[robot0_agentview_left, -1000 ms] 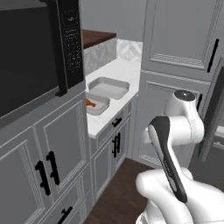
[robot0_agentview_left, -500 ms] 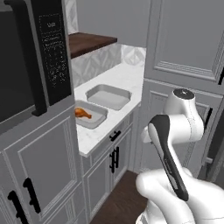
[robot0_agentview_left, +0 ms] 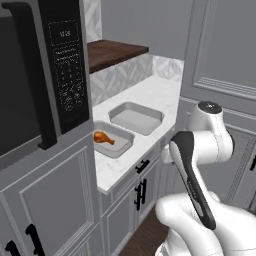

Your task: Place one cucumber and one chicken drumstick in each tupperware on the nearby counter, to pack two identical lunches.

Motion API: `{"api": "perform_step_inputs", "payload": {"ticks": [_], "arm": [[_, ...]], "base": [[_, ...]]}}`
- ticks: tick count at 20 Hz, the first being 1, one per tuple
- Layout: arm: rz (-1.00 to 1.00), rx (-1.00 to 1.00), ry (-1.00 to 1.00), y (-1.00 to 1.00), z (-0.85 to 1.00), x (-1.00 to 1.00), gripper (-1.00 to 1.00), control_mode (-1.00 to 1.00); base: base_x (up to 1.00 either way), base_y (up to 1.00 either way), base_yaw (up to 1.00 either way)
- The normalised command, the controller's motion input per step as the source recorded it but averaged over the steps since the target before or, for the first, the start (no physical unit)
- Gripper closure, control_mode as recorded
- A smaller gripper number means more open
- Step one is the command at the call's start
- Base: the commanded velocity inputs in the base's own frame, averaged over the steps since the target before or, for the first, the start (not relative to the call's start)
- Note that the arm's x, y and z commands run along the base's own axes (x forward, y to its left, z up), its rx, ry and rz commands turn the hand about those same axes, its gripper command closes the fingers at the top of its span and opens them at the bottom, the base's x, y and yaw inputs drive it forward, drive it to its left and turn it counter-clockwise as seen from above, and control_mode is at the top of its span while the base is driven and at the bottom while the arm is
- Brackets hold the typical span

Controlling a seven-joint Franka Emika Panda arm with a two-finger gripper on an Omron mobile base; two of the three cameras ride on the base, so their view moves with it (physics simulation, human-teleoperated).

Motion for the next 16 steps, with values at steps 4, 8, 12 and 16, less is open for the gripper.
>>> {"api": "perform_step_inputs", "payload": {"ticks": [4, 8, 12, 16], "arm": [[0.00, 0.00, 0.00, 0.00, 0.00, 0.00, 1.00, 1.00], [0.19, 0.00, 0.00, 0.11, -0.10, 0.73, 1.00, -1.00], [0.32, 0.02, 0.00, 0.25, -0.07, 0.99, 1.00, -1.00], [0.36, 0.01, 0.00, 0.26, -0.08, 1.00, 1.00, -1.00]], "base": [[0.57, 0.00, 0.10], [0.00, 0.00, 0.00], [0.00, 0.00, 0.00], [0.00, 0.00, 0.00]]}}
